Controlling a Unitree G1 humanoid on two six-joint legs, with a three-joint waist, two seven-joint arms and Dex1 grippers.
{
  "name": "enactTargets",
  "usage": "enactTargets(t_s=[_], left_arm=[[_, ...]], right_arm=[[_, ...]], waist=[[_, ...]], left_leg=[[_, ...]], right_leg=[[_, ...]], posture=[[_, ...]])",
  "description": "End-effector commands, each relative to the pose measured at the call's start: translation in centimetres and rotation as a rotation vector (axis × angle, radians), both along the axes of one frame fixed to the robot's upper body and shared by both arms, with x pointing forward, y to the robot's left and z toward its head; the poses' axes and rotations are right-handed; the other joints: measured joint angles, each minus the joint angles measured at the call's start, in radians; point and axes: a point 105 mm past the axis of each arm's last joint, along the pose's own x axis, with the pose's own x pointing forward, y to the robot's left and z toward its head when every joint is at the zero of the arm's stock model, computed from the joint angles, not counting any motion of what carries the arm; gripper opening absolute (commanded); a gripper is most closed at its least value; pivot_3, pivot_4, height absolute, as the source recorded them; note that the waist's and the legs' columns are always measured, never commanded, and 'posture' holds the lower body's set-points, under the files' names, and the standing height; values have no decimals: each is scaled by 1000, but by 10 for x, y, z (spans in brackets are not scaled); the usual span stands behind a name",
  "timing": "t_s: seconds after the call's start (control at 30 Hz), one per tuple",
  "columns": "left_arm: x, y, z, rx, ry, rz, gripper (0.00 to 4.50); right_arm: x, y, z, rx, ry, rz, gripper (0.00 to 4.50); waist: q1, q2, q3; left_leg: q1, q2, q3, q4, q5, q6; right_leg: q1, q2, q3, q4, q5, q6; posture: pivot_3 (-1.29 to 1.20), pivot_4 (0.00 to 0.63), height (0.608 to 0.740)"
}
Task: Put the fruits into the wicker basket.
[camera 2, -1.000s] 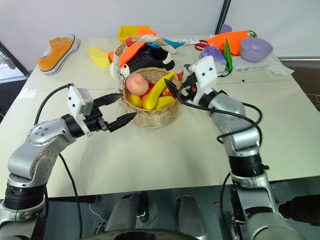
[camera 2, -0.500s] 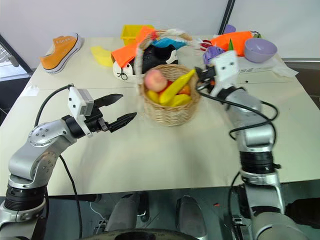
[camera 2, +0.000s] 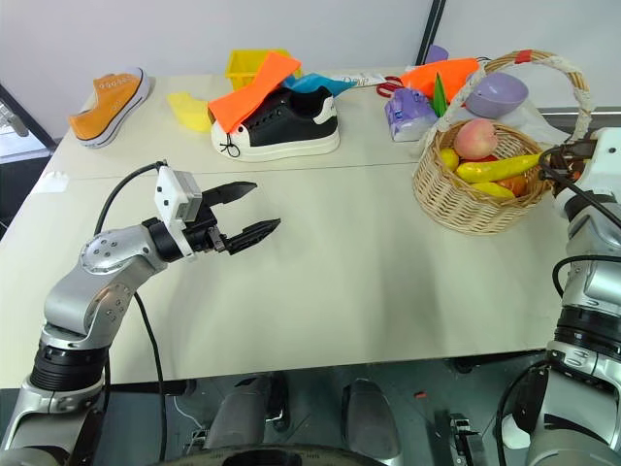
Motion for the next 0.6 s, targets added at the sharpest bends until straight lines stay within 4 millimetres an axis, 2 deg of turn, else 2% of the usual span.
enactTargets(t_s=[0.03, 0.1, 0.2, 0.27, 0.33, 0.4, 0.5, 0.6], left_arm=[[-3, 1, 11, 1, -58, 3, 4215], [-4, 3, 11, 0, -55, 11, 4215], [-4, 12, 7, 4, -37, 47, 4215], [-1, 27, -7, 40, 3, 109, 4215], [4, 45, -23, 65, 44, 194, 4215], [6, 61, -36, 64, 76, 274, 4215], [6, 84, -52, 46, 107, 383, 4215], [3, 97, -61, 37, 115, 447, 4215]], right_arm=[[-7, -4, 26, -95, -73, -27, 3025], [-13, -1, 34, -150, -105, -15, 4043], [-30, 11, 44, -303, -141, 57, 4043], [-46, 17, 49, -339, -183, 120, 4043], [-57, 33, 49, -326, -195, 249, 4043], [-61, 54, 37, -308, -140, 402, 4043], [-69, 96, 0, -228, 10, 654, 4043], [-73, 133, -33, -174, 112, 806, 4043]], waist=[[2, 0, 0], [5, 0, 0], [8, 0, 0], [6, 0, 0], [3, 1, 0], [-2, 1, 0], [-1, 0, 0], [3, 0, 0]], left_leg=[[0, 0, 0, 0, 0, -1], [0, 0, 0, 0, 1, -1], [0, 0, 0, 0, 1, -1], [0, 0, -1, 0, 1, -1], [0, 0, -1, 0, 1, -1], [2, 0, -1, -1, 0, 0], [2, 1, -2, -1, 0, 0], [2, 2, -2, 0, -1, 1]], right_leg=[[0, 0, 0, 0, 0, 0], [0, -1, 0, 0, 0, 0], [1, -1, 0, 0, 0, 1], [1, -1, 0, 0, -1, 1], [1, -1, 0, 0, -1, 1], [2, -1, 0, 0, -1, 1], [3, -1, 0, 0, -1, 1], [3, -3, 0, 0, -1, 1]], posture=[[0, 150, 733], [0, 150, 733], [0, 150, 733], [0, 150, 733], [0, 150, 733], [0, 150, 733], [0, 150, 733], [0, 150, 733]])
